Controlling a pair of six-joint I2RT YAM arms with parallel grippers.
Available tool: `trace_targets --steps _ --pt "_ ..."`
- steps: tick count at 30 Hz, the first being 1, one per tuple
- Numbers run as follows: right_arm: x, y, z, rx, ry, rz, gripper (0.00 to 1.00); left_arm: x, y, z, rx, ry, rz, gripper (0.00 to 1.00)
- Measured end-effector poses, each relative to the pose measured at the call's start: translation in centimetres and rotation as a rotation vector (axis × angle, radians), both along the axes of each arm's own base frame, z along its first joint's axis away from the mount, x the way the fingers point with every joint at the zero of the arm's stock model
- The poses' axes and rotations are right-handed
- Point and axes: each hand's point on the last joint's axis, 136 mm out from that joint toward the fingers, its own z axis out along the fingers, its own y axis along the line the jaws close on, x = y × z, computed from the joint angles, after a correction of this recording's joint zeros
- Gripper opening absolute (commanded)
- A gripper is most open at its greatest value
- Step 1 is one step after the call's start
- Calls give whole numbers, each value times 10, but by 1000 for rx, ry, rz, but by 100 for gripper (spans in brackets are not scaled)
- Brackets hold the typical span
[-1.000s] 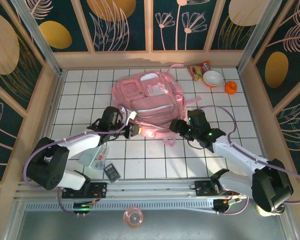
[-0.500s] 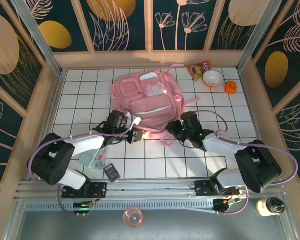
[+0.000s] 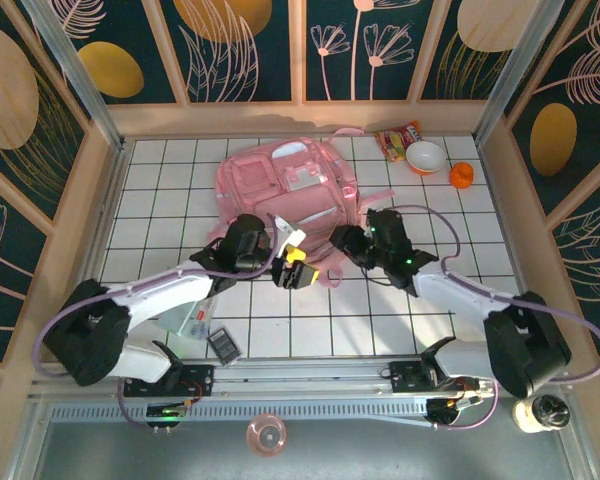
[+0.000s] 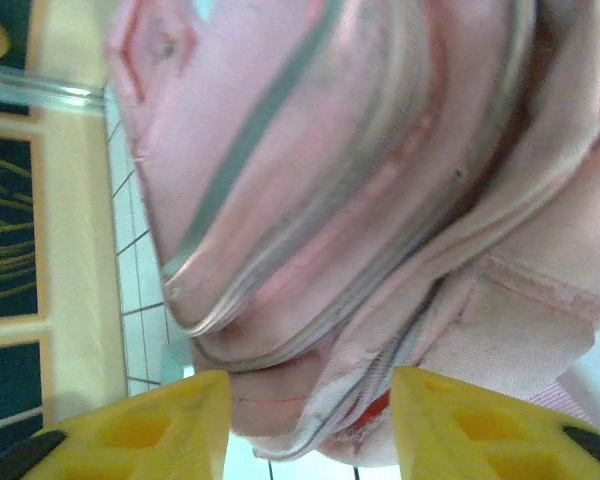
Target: Pack the student bag
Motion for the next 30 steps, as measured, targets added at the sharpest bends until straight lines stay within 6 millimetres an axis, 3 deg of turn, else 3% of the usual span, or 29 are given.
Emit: trace_targets --steps 4,7,9,14,19,21,23,26,27,30 --pt "-8 -15 28 -66 -109 51 51 11 19 32 89 -268 23 90" --pt "-20 -21 37 -115 -160 98 51 20 38 32 214 -437 31 92" --pt "-26 -24 40 -139 -182 125 51 28 48 23 301 -512 30 92" --pt "-35 -23 43 -158 -215 178 51 56 78 -23 500 -553 27 92" --pt "-37 -21 43 -161 -227 201 52 60 81 -66 601 -523 -59 86" --pt "-38 -19 43 -157 -232 213 52 61 81 -81 626 -510 -86 78" --pt "-39 -17 44 -151 -239 222 52 63 79 -90 638 -502 -99 63" --pt "-41 -14 46 -147 -250 238 52 71 75 -92 645 -514 -101 12" --pt "-41 -13 46 -149 -253 243 51 74 73 -90 637 -516 -99 0" --pt "-46 -7 45 -161 -262 264 51 71 63 -79 597 -495 -108 0"
